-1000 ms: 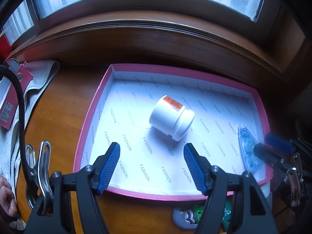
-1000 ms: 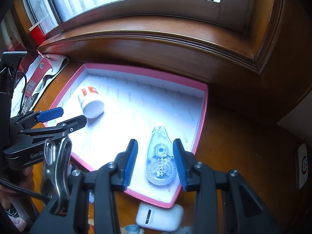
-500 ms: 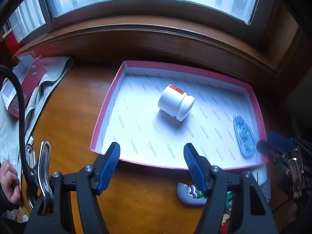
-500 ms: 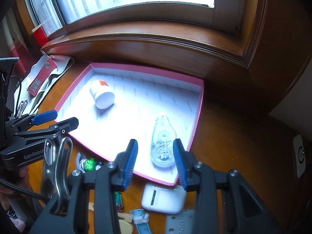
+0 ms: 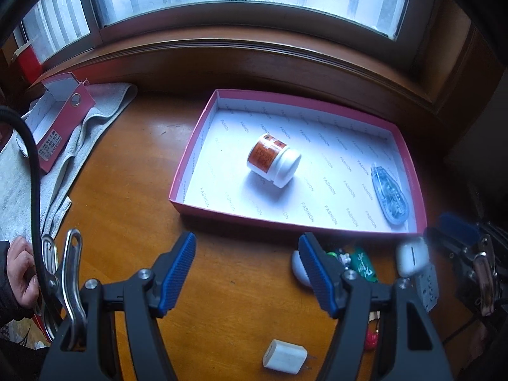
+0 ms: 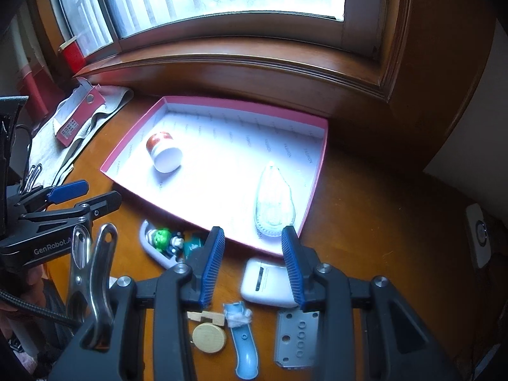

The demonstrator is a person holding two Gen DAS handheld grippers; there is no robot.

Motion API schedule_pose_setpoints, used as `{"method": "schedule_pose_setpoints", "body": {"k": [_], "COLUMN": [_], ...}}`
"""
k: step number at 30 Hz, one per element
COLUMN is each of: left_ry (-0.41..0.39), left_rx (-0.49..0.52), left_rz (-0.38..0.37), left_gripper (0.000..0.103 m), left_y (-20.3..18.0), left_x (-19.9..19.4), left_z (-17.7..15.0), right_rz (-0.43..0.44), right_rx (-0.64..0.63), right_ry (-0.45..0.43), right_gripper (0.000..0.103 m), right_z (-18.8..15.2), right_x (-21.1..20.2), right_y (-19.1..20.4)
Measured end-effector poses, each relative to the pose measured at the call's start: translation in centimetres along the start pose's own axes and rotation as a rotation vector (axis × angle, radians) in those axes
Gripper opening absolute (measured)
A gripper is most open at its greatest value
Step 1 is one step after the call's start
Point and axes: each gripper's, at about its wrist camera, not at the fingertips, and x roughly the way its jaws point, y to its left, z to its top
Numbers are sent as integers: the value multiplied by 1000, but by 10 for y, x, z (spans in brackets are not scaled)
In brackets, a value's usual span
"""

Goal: Organize rigid objects
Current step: 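Open both grippers to release the items in the tray and withdraw, then grasp the white plug charger with the left gripper while the right grasps the grey metal plate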

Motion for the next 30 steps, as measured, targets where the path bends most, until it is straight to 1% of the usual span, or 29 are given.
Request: {"method": "schedule_pose_setpoints", "body": {"k": [13, 30], "left_ry": [20, 64], "left_rx": [8, 17], "left_rz": [-6, -6], "left_gripper": [71, 71], "left_y": [6, 10], "left_x": [-12, -16], "left_z": [-34, -69], "right_rz": [-14, -18], "right_rx": [14, 35], "right_ry": [3, 18], "right_gripper": [38, 38], "right_z": [-30, -55], "right_x": [-18, -27], "right_y": [-3, -11]}}
